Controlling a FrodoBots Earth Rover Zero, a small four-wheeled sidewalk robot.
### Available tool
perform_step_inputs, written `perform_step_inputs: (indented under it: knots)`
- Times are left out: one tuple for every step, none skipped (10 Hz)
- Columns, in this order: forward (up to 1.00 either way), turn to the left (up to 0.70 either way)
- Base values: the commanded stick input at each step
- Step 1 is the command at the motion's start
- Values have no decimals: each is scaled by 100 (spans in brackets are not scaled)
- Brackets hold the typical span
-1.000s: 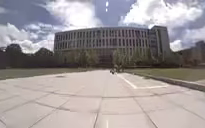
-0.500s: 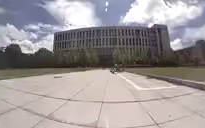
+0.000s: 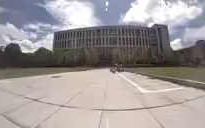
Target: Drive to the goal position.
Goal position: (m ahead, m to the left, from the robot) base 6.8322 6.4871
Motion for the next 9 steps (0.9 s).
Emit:
perform_step_inputs:
  knots:
    - [70, 0]
    - [70, 0]
    - [70, 0]
    - [70, 0]
    - [70, 0]
    - [70, 0]
    - [70, 0]
    - [70, 0]
    - [70, 0]
